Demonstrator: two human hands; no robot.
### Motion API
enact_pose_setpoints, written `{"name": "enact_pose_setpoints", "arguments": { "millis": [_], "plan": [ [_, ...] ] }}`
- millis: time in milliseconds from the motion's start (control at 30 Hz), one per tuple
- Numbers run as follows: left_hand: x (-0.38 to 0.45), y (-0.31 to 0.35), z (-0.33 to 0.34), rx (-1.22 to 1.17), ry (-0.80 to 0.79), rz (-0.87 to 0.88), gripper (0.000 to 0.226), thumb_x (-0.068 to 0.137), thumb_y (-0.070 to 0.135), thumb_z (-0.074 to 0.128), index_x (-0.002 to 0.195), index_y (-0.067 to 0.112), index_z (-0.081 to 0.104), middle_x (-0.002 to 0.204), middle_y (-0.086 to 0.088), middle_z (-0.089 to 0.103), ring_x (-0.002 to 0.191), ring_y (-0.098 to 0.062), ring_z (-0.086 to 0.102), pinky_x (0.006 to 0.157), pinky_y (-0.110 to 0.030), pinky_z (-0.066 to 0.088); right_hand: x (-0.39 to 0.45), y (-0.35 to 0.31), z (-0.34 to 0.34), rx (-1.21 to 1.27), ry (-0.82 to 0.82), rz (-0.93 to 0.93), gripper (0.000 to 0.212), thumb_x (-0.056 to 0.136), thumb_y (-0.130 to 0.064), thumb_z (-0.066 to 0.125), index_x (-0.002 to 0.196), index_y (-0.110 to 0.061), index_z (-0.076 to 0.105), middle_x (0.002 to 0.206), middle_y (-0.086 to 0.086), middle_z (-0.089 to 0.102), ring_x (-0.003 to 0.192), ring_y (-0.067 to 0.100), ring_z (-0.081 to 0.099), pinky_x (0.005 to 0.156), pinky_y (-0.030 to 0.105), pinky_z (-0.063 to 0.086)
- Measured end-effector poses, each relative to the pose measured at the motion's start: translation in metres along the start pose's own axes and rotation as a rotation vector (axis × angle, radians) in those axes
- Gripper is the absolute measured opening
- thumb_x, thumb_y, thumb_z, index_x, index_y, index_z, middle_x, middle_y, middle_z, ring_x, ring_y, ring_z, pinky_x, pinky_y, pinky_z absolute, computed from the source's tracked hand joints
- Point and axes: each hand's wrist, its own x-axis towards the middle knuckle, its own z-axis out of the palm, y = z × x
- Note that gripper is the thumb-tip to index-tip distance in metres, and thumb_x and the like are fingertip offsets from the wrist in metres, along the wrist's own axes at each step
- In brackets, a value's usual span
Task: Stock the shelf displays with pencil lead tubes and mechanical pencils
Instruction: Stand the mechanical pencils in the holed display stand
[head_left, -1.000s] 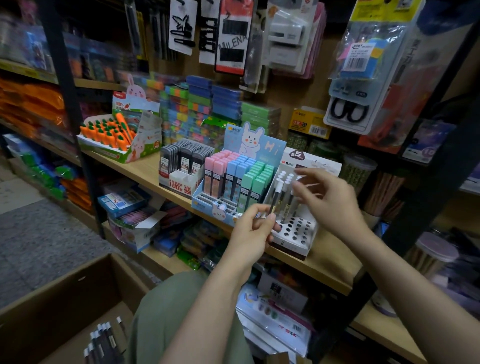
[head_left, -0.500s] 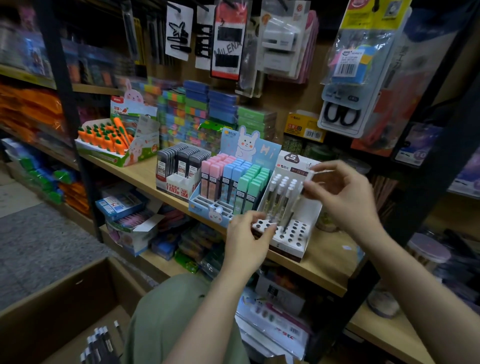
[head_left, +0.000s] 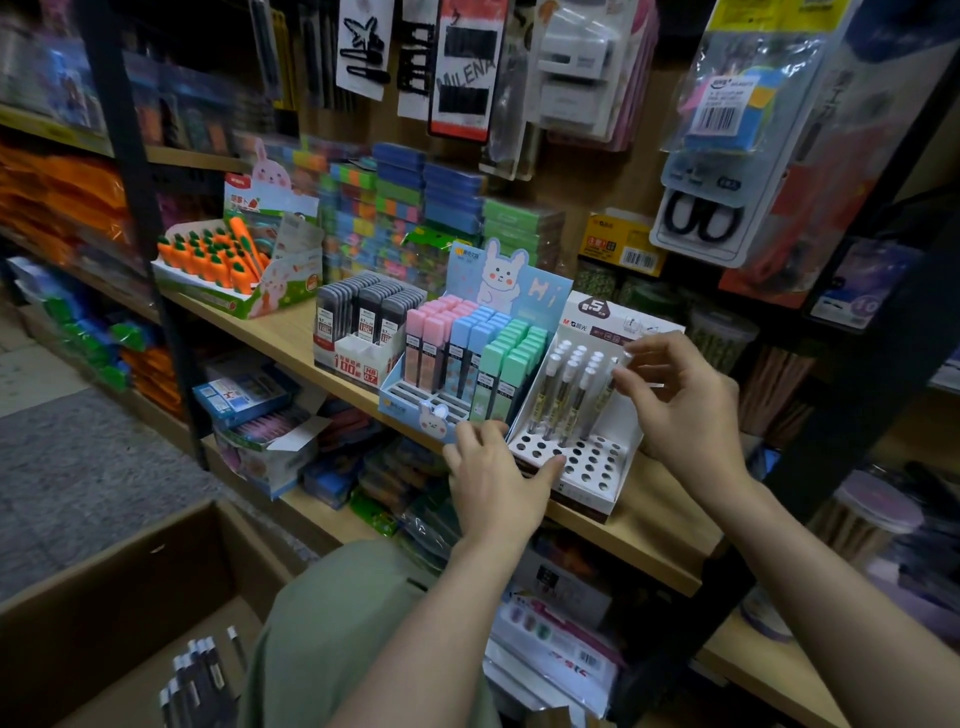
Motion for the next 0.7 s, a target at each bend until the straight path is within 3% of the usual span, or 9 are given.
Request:
{"name": "enact_pose_setpoints", "arguments": {
  "millis": [167,300,533,700],
  "plan": [
    [0.0,0.002,0.004,0.017,0.005,-0.009,0.066,0.079,0.057,0.069,0.126,0.018,0.044,0.13,-0.001,0.033,0.124,-0.023,0.031,0.099,-0.037,0.042,0.003,0.008,-0.001,0.019,0.022,0.111,0.019,0.087,-0.015,0.072,0.093,-0.026,0.059,0.088,-0.013,0.067,0.082,0.002,0.068,0.07,0.017,0.055],
    [0.0,0.004,0.003,-0.002,-0.001,-0.026,0.062,0.079,0.054,0.071,0.123,0.019,0.044,0.13,-0.001,0.033,0.124,-0.025,0.031,0.098,-0.04,0.043,0.017,0.01,0.0,-0.123,0.059,0.131,0.014,0.086,-0.016,0.073,0.094,-0.021,0.062,0.094,-0.004,0.066,0.081,-0.001,0.064,0.066,0.002,0.046],
    [-0.001,0.005,0.001,-0.016,-0.008,-0.047,0.06,0.079,0.053,0.071,0.121,0.021,0.044,0.13,0.0,0.032,0.123,-0.024,0.03,0.098,-0.041,0.043,0.012,0.009,0.015,-0.224,-0.033,0.127,0.019,0.082,-0.012,0.076,0.09,-0.022,0.062,0.095,-0.004,0.056,0.079,0.005,0.062,0.063,0.002,0.043],
    [0.001,0.006,0.002,-0.02,-0.022,-0.058,0.059,0.078,0.054,0.071,0.12,0.022,0.043,0.13,0.0,0.032,0.124,-0.025,0.031,0.099,-0.042,0.042,0.01,0.009,0.018,-0.277,-0.043,0.12,0.015,0.083,-0.011,0.075,0.088,-0.016,0.062,0.093,0.0,0.058,0.079,0.017,0.062,0.073,0.034,0.057]
  ]
}}
